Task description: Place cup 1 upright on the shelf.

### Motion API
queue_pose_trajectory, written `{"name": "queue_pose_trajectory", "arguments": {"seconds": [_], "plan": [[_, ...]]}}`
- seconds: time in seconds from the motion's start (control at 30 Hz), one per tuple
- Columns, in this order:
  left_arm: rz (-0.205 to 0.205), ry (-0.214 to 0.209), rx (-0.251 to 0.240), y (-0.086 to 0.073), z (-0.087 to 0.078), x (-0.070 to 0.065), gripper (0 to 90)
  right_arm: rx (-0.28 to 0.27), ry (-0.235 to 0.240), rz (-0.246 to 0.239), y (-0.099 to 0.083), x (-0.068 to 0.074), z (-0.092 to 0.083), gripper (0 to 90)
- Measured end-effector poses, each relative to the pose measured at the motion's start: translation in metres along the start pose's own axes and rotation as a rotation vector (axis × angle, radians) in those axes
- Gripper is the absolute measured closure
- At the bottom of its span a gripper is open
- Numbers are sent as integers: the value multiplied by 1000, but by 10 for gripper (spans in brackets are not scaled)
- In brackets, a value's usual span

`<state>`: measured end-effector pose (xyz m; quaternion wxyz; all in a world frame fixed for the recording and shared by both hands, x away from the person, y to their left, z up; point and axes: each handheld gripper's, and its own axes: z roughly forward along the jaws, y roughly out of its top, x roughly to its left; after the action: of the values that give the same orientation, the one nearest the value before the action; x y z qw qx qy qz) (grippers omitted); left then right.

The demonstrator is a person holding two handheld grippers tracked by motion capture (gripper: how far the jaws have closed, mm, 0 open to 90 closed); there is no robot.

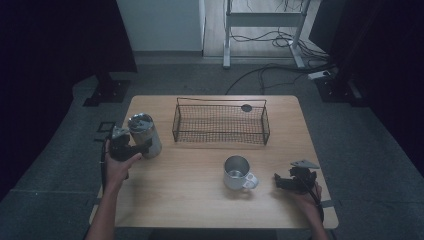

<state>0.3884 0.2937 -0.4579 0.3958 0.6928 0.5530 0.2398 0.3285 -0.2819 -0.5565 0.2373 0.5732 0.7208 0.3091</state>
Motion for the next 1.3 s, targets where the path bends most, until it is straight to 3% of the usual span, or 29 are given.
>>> {"name": "queue_pose_trajectory", "arguments": {"seconds": [0.53, 0.67, 0.83, 1.3], "plan": [[-23, -2, -9, 9, 17, 5, 54, -2, -8, 9, 0, 0, 0, 12], [-15, -4, -9, 12, 22, 6, 38, -1, -8, 9, 0, 0, 0, 12], [-20, -44, -30, 11, 31, 12, 11, -2, -8, 9, 0, 0, 0, 12], [11, -34, -71, 8, 43, 11, 9, -2, -13, 12, 0, -1, 0, 13]]}}
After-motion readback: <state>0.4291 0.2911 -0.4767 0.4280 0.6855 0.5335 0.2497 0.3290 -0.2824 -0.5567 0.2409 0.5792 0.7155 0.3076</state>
